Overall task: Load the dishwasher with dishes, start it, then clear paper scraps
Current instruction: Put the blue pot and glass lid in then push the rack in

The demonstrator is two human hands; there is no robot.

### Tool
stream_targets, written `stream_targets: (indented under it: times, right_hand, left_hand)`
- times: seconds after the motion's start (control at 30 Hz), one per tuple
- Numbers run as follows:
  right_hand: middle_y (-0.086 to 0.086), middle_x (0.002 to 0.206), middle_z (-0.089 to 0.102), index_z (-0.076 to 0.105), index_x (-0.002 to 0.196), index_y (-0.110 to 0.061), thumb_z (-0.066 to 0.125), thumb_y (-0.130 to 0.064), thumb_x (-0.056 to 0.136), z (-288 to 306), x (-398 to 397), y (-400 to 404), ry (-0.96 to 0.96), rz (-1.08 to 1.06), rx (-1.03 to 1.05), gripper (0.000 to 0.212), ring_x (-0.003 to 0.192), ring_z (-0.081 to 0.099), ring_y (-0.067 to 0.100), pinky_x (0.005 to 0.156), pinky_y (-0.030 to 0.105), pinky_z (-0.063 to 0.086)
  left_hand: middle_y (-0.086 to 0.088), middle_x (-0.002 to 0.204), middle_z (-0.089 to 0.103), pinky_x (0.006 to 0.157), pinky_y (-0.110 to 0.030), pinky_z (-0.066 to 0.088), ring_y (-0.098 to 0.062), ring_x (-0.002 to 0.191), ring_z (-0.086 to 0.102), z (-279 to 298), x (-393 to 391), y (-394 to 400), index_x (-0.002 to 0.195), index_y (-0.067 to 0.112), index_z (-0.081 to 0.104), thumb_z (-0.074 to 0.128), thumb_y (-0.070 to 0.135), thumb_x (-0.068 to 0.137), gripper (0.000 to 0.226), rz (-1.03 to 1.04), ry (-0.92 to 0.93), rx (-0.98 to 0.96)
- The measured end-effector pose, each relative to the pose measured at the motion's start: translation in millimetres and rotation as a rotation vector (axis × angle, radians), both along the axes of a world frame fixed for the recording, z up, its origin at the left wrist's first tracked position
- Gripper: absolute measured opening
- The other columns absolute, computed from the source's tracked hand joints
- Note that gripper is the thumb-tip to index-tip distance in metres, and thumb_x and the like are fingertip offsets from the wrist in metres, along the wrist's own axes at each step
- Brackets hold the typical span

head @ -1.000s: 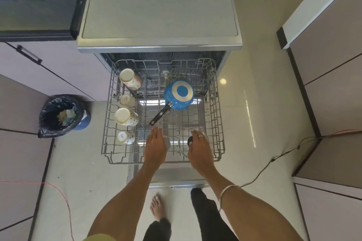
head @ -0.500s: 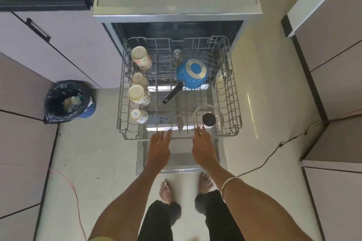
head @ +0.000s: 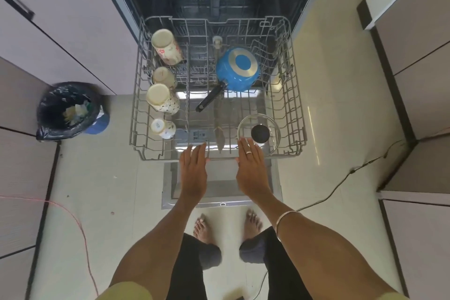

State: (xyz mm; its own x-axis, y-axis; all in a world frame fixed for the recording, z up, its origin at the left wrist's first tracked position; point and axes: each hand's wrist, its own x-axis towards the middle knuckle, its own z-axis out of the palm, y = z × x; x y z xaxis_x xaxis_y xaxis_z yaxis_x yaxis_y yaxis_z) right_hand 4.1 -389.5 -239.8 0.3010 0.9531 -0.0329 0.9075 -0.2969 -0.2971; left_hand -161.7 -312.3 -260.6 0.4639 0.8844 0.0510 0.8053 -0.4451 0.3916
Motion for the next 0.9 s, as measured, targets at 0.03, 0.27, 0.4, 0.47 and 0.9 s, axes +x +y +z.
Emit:
stream_targets:
  times: [0.03,0.27,0.4,0.47,0.9]
  right_hand:
    - [0.012,0.158,0.031,0.034,0.150,-0.003,0.028,-0.022,0.102,-2,4,0,-0.003,0.024,0.016,0.051,0.149,0.021,0.028,0.123,0.032,-0.002]
    - [0.011,0.157,0.032,0.037,0.149,-0.003,0.039,-0.015,0.096,-16,22,10,-0.080,0.088,0.111,0.054,0.148,0.024,0.027,0.123,0.033,0.004]
    - [0.009,0.159,0.030,0.035,0.150,-0.003,0.042,-0.010,0.096,-16,32,31,-0.103,0.101,0.160,0.055,0.149,0.020,0.025,0.123,0.034,0.007]
    - [0.008,0.158,0.031,0.037,0.149,-0.004,0.040,-0.010,0.096,-15,34,45,-0.108,0.092,0.198,0.054,0.149,0.020,0.024,0.123,0.033,0.007]
    - [0.004,0.150,0.046,0.051,0.142,-0.009,0.031,-0.019,0.100,-46,73,123,-0.218,0.105,0.520,0.048,0.143,0.037,0.021,0.119,0.036,0.019]
  left_hand:
    - [-0.012,0.134,0.057,0.112,-0.050,0.031,-0.036,0.136,0.041,-4,0,1,0.136,0.007,0.052,0.058,-0.011,0.084,0.055,-0.004,-0.019,0.024]
    - [-0.011,0.137,0.055,0.110,-0.050,0.027,-0.035,0.140,0.032,-16,6,11,0.136,0.008,0.053,0.040,-0.010,0.080,0.060,-0.009,-0.095,0.100]
    - [-0.012,0.135,0.057,0.105,-0.055,0.034,-0.036,0.139,0.033,-16,20,32,0.134,0.007,0.054,0.034,-0.010,0.078,0.062,0.037,-0.110,0.128]
    - [-0.013,0.138,0.055,0.104,-0.058,0.035,-0.037,0.141,0.032,-17,24,46,0.136,0.006,0.052,0.040,-0.012,0.079,0.061,0.021,-0.116,0.159]
    - [0.002,0.161,0.023,0.111,-0.056,0.031,-0.041,0.141,0.032,-50,69,127,0.143,0.011,0.045,0.016,0.033,0.105,0.053,0.033,-0.265,0.513]
